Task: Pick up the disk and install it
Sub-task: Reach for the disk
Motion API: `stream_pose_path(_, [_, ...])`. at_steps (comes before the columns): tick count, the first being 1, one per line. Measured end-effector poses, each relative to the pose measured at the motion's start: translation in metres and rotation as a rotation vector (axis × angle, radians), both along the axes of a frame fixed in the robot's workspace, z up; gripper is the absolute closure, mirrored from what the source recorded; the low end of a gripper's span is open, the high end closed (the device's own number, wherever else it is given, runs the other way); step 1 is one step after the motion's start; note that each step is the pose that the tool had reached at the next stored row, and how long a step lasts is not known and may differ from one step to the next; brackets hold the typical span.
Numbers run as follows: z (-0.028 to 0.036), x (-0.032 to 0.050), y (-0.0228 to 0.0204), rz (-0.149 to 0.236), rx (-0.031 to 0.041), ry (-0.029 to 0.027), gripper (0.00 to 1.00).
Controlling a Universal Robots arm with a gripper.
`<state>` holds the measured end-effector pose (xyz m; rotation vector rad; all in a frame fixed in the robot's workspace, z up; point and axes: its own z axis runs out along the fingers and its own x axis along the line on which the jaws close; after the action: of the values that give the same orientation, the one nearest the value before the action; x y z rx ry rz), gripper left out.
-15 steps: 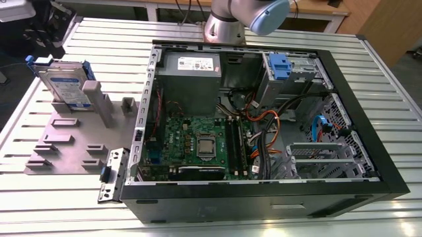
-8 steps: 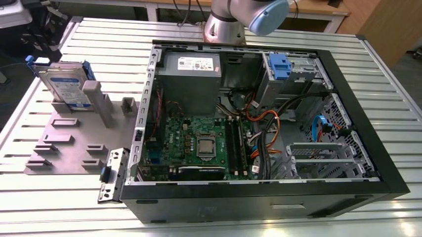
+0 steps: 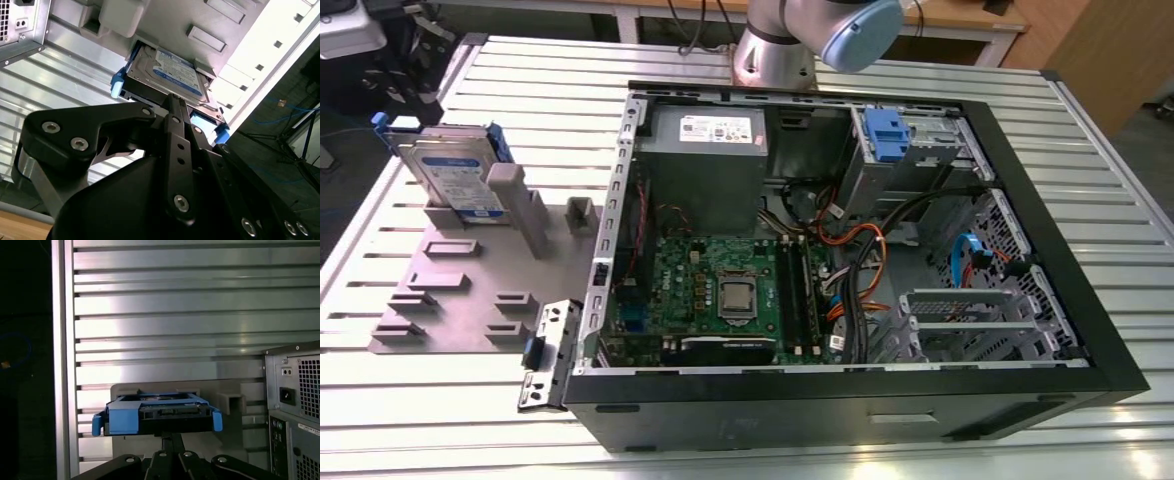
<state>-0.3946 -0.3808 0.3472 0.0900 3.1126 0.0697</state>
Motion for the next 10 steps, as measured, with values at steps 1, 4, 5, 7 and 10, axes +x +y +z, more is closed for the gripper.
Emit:
stream_pose_path(1, [-0.001,-0.0005,0.0002,0.003,0.0,0.0,0.89])
stream_pose_path(4, [-0.0042,-0.0017,0.0004,0.011,-0.0001,0.0004,0.89])
stream_pose_path(5, [-0.0045,-0.0017,0.0004,0.013,-0.0002,0.0006,0.89])
stream_pose_path(7, [-0.0046,-0.0017,0.0004,0.013,-0.0001,0.0005,0.89])
stream_pose_path(10, [-0.0046,-0.0017,0.0005,0.013,-0.0001,0.0005,0.89])
